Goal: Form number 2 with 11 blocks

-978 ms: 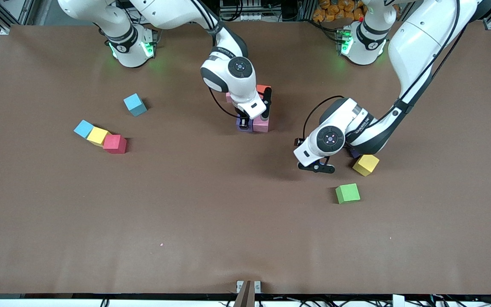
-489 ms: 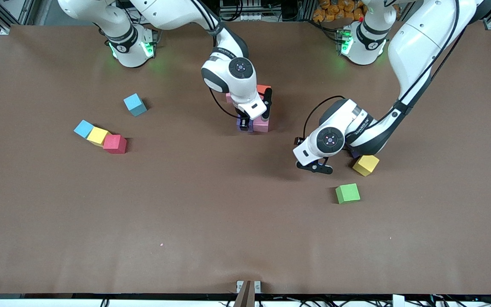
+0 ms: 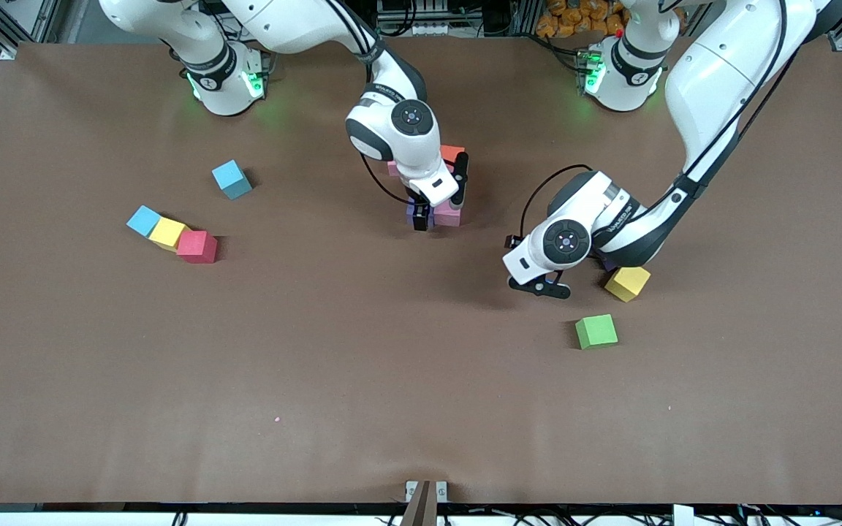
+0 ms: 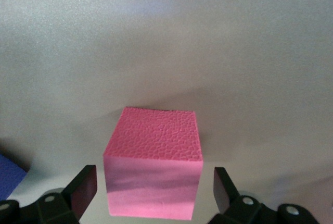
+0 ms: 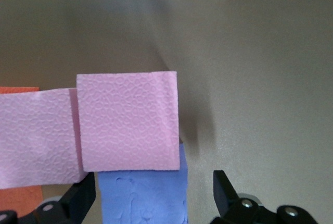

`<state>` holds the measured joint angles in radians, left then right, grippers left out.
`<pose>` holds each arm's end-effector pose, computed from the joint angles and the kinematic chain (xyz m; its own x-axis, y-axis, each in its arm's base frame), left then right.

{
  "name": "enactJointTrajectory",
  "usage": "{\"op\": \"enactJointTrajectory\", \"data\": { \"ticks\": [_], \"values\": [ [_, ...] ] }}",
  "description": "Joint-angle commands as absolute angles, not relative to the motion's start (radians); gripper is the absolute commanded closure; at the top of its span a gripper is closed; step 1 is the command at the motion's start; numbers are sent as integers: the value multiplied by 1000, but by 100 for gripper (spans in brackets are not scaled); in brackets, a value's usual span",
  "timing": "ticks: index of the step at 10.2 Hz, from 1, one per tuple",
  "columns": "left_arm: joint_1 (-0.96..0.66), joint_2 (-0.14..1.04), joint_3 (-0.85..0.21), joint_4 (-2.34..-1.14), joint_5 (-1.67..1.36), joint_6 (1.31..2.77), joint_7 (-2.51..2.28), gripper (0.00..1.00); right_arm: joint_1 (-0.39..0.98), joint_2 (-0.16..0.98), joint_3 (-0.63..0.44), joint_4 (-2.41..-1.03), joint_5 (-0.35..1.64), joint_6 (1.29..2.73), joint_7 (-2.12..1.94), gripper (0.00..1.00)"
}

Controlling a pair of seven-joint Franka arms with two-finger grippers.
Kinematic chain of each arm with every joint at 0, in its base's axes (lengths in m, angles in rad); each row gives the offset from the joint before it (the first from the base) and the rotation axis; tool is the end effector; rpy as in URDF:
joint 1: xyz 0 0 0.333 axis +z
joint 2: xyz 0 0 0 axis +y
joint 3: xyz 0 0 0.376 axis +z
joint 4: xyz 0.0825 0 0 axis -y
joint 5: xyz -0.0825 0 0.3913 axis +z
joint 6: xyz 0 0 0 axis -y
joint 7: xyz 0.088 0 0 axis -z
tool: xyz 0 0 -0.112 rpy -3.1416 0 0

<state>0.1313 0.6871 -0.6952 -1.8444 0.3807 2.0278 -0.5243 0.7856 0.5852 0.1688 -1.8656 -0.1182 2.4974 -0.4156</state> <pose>0.5689 -0.2881 0.2374 0.9225 -0.2057 -0.3265 -0.2230 -0.9747 -0.0161 0.4036 0.5511 0.2489 0.1375 0.9887 0.0599 0.9904 -0.1382 0.0081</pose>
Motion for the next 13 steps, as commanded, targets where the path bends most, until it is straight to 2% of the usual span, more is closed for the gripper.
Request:
{"op": "enactJointTrajectory", "data": {
  "ticks": [1,4,7,9,13],
  "values": [
    [138,684,-698,-1848,410,2040,-508,6,808,562,153,-1859,-109,2461,-410,0],
    [135,683,-696,-1842,408,2040,-508,24,808,528,153,-1862,-109,2389,-403,0],
    [137,675,-689,-1838,408,2030,-509,25,808,499,156,-1864,-107,2355,-403,0],
    [138,672,-689,-1835,408,2028,-508,26,793,418,155,-1891,-107,2289,-411,0],
    [138,673,-684,-1832,408,2028,-508,32,593,203,152,-2046,-123,2169,-448,0]
  ]
}}
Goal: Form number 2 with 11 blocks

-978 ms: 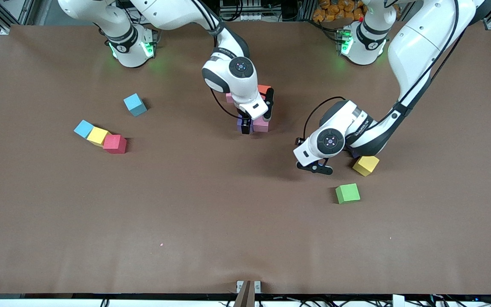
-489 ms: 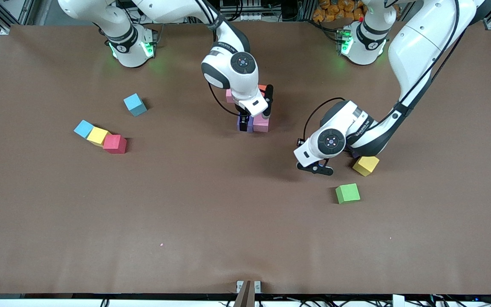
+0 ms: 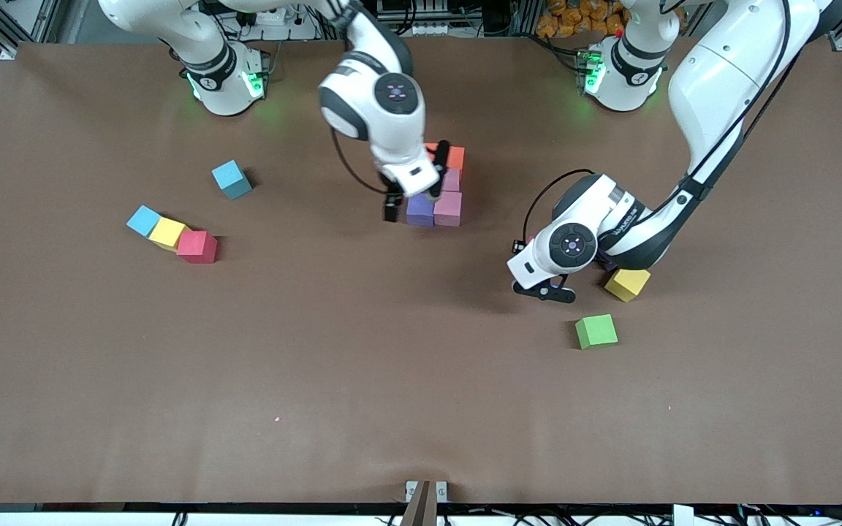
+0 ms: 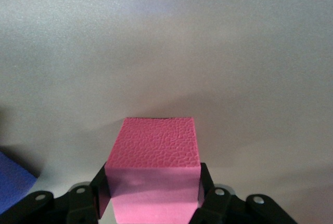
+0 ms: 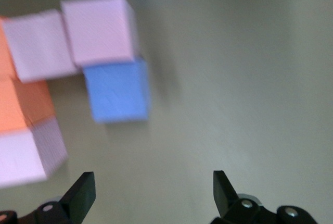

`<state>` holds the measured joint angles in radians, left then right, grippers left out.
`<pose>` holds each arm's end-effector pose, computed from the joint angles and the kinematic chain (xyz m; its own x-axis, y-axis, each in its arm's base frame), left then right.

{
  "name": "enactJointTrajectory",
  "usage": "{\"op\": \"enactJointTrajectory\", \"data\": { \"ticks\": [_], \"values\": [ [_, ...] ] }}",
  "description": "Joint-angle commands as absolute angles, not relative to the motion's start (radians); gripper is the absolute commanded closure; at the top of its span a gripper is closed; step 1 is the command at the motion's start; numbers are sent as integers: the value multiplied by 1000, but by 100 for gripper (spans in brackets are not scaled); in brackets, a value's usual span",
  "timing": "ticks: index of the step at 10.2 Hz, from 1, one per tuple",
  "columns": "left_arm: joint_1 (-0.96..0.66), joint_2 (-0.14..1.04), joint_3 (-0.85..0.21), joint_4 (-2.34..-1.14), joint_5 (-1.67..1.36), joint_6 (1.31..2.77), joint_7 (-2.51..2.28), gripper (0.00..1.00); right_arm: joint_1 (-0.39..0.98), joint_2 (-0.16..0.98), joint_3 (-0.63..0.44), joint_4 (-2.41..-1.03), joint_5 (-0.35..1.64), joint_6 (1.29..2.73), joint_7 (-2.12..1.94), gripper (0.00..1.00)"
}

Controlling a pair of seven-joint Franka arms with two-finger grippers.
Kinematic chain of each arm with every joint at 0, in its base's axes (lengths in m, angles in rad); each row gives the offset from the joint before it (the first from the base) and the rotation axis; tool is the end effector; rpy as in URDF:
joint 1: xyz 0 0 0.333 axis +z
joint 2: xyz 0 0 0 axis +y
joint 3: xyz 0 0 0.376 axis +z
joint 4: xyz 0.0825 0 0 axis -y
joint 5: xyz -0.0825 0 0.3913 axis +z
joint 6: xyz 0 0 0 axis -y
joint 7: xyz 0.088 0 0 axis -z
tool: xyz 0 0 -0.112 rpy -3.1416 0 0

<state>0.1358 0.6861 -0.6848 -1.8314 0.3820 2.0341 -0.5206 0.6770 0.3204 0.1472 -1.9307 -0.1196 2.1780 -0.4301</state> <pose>0.5783 -0.2810 0.2402 0.9305 -0.1934 -0.3111 -0.2088 -0.9778 -0.0166 0.4377 0.4566 0.3658 0.2477 0.9653 -0.0830 0.9688 -0.2474 0.0137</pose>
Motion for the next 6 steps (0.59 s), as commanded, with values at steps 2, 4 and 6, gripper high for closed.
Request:
{"op": "enactJointTrajectory", "data": {
  "ticks": [2,4,6],
  "values": [
    [138,667,-684,-1816,408,2022,-514,32,430,118,153,-2139,-123,2167,-463,0],
    [138,657,-686,-1807,405,2008,-512,32,277,106,150,-2146,-129,2202,-605,0],
    [138,657,-686,-1799,405,2002,-512,32,149,123,149,-2154,-144,2267,-623,0]
  ]
}}
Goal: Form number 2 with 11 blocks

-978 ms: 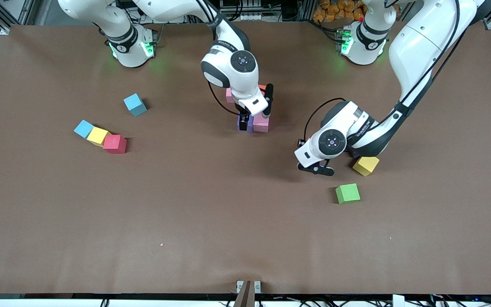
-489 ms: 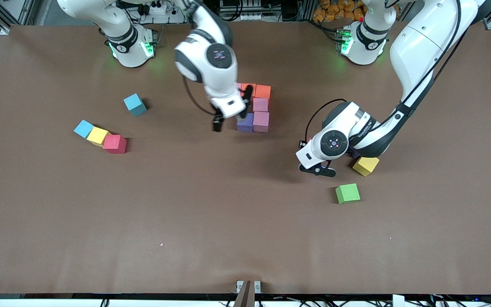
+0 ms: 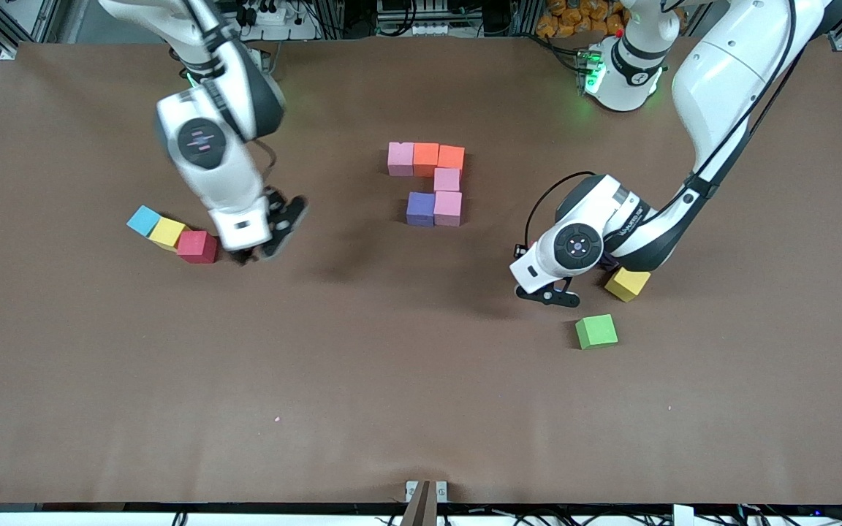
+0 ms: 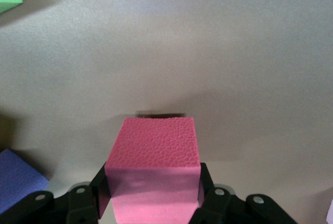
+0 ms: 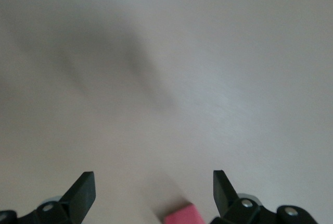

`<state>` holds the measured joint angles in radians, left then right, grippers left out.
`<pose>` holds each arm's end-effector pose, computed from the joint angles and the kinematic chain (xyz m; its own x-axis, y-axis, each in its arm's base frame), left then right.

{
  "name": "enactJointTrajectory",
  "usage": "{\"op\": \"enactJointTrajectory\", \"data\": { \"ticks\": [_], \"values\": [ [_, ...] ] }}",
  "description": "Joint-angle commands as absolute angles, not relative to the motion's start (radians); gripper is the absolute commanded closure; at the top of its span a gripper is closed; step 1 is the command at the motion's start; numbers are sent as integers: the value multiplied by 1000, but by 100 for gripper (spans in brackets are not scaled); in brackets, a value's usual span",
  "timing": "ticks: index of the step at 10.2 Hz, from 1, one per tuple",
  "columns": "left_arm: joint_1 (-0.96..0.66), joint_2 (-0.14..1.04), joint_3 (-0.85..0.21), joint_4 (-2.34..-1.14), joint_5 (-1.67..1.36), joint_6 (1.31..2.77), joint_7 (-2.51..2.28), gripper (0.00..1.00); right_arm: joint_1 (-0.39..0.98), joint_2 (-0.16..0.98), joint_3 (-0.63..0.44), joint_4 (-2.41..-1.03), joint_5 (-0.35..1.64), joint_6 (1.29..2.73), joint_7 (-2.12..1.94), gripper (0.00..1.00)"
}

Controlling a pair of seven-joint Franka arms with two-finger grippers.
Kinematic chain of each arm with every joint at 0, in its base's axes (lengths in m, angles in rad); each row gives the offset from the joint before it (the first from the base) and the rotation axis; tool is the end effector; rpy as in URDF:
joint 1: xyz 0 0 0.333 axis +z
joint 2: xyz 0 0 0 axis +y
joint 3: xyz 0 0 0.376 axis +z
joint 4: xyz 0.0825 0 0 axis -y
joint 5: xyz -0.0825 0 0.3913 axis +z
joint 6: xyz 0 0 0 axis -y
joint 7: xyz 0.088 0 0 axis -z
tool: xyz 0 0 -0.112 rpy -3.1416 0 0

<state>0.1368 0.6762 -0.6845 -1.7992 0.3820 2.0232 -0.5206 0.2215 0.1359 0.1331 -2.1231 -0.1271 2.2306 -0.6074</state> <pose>0.5908 -0.2796 0.2561 0.9413 -0.1827 -0.2838 -0.1960 -0.9804 -0.0187 0.5388 0.1929 0.3959 0.5062 0.8596 -0.0701 0.8624 -0.5038 0.0489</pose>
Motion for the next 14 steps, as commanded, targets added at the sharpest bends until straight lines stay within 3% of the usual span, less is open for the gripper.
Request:
{"op": "enactJointTrajectory", "data": {
  "ticks": [1,7,14],
  "values": [
    [137,657,-686,-1793,400,2000,-512,32,106,135,150,-2145,-208,2272,-685,0],
    [117,655,-699,-1752,339,1974,-575,34,-41,120,152,-2206,-258,2319,-796,0],
    [68,641,-747,-1660,201,1899,-981,36,-196,124,149,-2241,-258,2321,-1058,0]
  ]
}}
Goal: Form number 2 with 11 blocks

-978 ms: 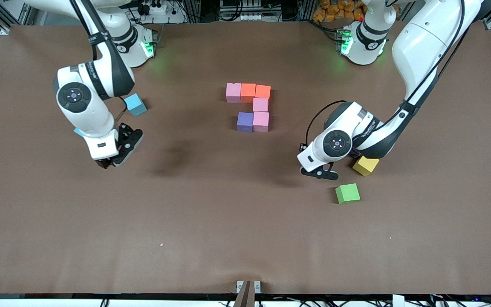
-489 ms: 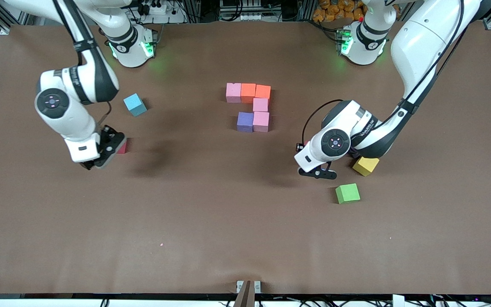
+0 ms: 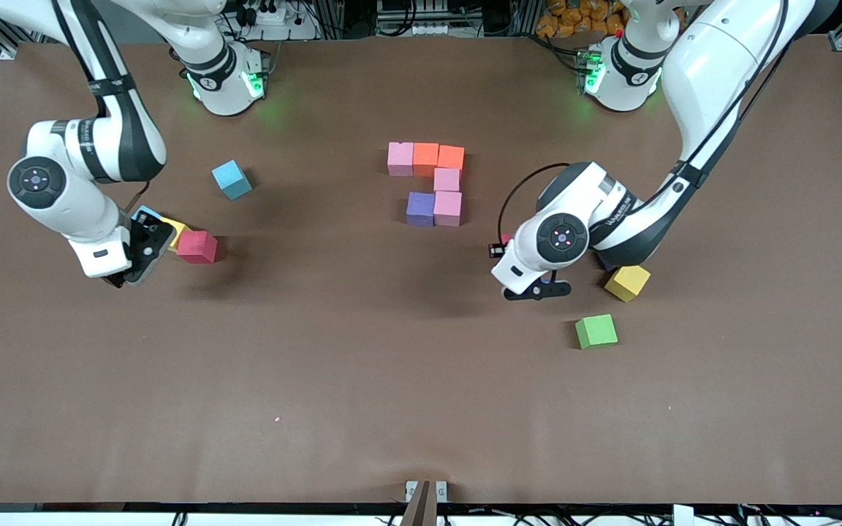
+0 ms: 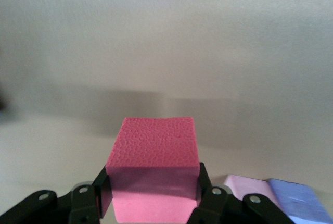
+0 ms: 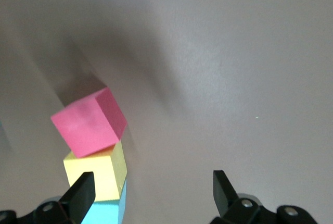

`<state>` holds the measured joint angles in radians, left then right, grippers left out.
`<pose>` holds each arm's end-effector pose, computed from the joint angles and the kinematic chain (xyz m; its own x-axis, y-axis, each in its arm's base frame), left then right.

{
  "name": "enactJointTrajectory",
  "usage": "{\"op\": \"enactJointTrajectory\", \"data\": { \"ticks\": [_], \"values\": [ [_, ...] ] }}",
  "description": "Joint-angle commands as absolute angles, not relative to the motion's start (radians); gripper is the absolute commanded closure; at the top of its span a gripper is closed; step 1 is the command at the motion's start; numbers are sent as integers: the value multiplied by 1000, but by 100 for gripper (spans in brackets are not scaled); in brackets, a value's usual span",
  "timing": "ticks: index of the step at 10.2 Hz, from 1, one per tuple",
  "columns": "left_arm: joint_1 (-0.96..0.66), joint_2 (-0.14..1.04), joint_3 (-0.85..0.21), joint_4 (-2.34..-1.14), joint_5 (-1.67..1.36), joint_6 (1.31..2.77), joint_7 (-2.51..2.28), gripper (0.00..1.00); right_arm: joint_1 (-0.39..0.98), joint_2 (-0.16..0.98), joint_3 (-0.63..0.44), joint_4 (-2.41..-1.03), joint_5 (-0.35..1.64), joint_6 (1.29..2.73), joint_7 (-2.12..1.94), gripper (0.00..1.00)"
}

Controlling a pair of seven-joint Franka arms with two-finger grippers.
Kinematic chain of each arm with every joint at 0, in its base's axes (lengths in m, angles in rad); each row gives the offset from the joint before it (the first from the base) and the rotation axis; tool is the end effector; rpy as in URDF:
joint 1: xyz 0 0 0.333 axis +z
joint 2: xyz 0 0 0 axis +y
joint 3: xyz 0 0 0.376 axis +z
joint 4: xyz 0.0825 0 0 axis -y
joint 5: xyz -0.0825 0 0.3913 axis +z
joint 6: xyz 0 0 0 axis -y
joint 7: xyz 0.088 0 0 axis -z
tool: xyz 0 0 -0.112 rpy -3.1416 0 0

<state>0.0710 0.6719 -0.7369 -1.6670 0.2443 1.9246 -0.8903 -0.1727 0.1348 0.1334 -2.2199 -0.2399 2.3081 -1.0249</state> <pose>0.5892 -0.3447 0.3154 0.9345 0.1656 -0.3151 0.1657 -0.9858 -0.0266 0.5501 -0.0284 0.3617 0.4052 0.9004 -0.1583 0.9135 -0.4057 0.0304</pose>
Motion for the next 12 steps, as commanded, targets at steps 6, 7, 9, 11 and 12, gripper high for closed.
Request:
{"op": "enactJointTrajectory", "data": {
  "ticks": [6,7,9,11,12],
  "values": [
    [-3,644,-816,-1655,97,1928,-1530,36,-224,201,150,-2283,-146,2405,-1458,0],
    [-44,652,-813,-1655,97,1977,-1658,36,-221,204,150,-2299,-144,2448,-1515,0],
    [-99,661,-810,-1657,103,2051,-1864,36,-209,207,158,-2319,-144,2473,-1529,0],
    [-132,660,-810,-1657,98,2068,-2023,36,-203,210,160,-2335,-144,2474,-1529,0],
    [-147,663,-810,-1660,97,2100,-2101,36,-199,212,158,-2335,-144,2477,-1534,0]
  ]
}}
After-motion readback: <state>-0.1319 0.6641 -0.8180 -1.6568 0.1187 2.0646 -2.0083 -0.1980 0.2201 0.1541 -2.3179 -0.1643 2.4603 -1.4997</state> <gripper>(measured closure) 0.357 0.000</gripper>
